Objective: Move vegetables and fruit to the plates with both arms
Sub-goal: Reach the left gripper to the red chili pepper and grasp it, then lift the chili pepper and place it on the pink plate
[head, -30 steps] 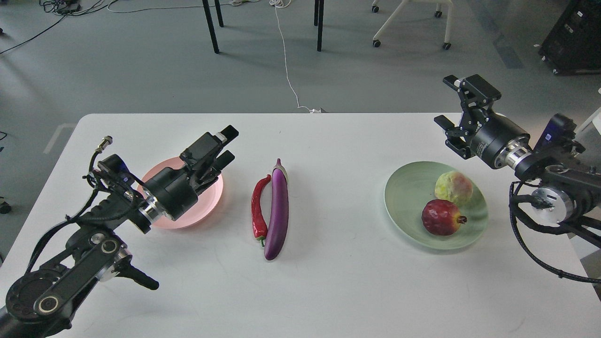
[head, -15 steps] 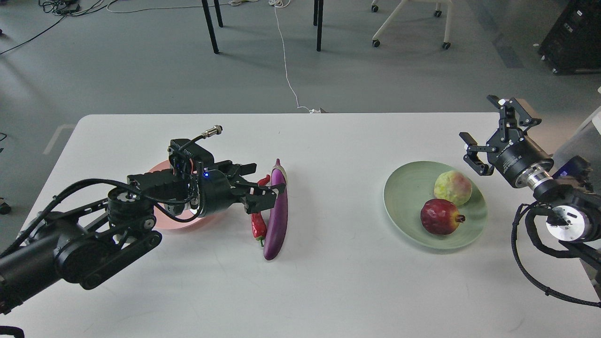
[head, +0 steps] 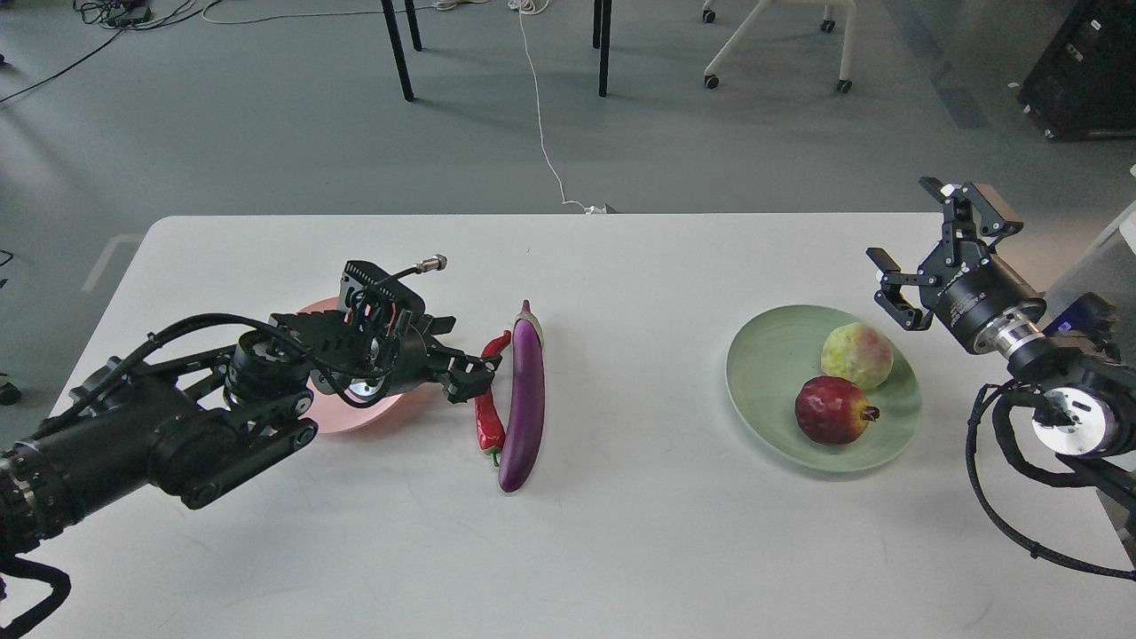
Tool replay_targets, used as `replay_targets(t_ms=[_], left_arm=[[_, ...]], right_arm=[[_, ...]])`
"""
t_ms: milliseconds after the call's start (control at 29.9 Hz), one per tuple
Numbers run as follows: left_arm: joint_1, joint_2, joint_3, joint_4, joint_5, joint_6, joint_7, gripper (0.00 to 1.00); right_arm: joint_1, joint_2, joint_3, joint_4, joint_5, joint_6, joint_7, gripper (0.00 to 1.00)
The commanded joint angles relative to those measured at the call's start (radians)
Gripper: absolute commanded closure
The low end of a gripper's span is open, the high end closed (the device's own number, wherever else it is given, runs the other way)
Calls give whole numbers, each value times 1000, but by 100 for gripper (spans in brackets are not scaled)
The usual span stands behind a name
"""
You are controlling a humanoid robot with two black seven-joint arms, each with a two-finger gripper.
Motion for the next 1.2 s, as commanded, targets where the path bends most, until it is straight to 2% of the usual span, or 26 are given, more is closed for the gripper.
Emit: replay_targets(t_ms=[0,134,301,401,501,635,735,1003,1170], left_arm=[[1,-16,2,2,-3,1,0,21],[3,-18,4,12,-3,1,-3,26],[6,-18,7,18,-3,0,-4,44],[17,-19,7,18,-3,0,-6,62],[23,-19,5,18,-3,0,-4,65],[34,-19,5,18,-3,0,-4,76],[34,-19,1,18,-3,0,0,90],[3,-4,-19,3,-112,6,2,92],[-67,94,-23,-12,-207,3,-7,91]], right_arm=[[-2,1,0,1,0,0,0,1],[-2,1,0,1,0,0,0,1],[-2,0,0,1,0,0,0,1],[-2,0,-2,1,0,-2,0,1],[-2,0,0,1,0,-2,0,1],[-2,0,0,1,0,-2,0,1],[-2,0,0,1,0,-2,0,1],[-2,1,0,1,0,-3,0,1],[-2,0,0,1,0,-6,0,1]])
